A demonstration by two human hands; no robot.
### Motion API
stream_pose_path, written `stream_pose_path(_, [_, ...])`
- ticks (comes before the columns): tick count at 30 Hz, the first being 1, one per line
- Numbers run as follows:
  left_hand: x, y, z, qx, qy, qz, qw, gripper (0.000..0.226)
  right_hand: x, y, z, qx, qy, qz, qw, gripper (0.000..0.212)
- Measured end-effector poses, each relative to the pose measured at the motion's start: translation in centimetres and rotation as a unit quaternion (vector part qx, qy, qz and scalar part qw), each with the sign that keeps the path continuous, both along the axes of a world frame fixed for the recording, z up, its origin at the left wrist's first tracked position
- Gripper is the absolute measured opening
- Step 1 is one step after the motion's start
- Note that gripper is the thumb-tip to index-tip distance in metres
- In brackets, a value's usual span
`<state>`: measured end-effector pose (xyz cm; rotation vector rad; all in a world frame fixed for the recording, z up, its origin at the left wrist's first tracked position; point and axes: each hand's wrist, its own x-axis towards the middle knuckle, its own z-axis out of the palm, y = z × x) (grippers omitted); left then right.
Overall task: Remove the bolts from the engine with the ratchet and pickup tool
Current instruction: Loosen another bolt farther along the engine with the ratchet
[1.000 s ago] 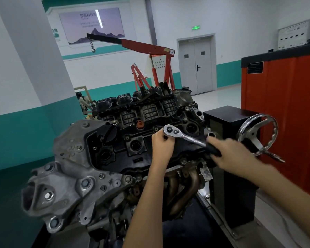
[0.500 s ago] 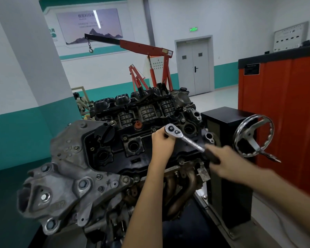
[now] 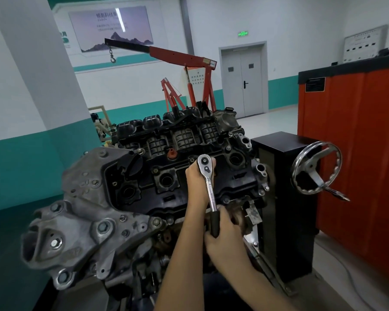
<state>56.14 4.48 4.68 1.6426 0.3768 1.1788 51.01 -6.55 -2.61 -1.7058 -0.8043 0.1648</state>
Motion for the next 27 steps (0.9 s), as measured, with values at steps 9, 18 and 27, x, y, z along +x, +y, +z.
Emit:
stream_pose_path(9, [-0.9,0.5,0.7,0.094,0.079,-0.048,0.991,0.035,13.8,-7.7,10.0,-0.331,-0.423,-0.025,0.843,0.027])
stream_pose_path(18, [-0.2,-0.9,0.0,0.044,0.005,-0.012,0.999,0.063,3.0,-3.6,1.2,-0.019,-0.082,-0.025,0.996,0.029])
stream_pose_path(27, [-0.6,0.0,0.3,0.071,0.048,-0.037,0.996,0.05,9.5,-7.5,5.6,-0.179,-0.21,0.065,0.959,0.026])
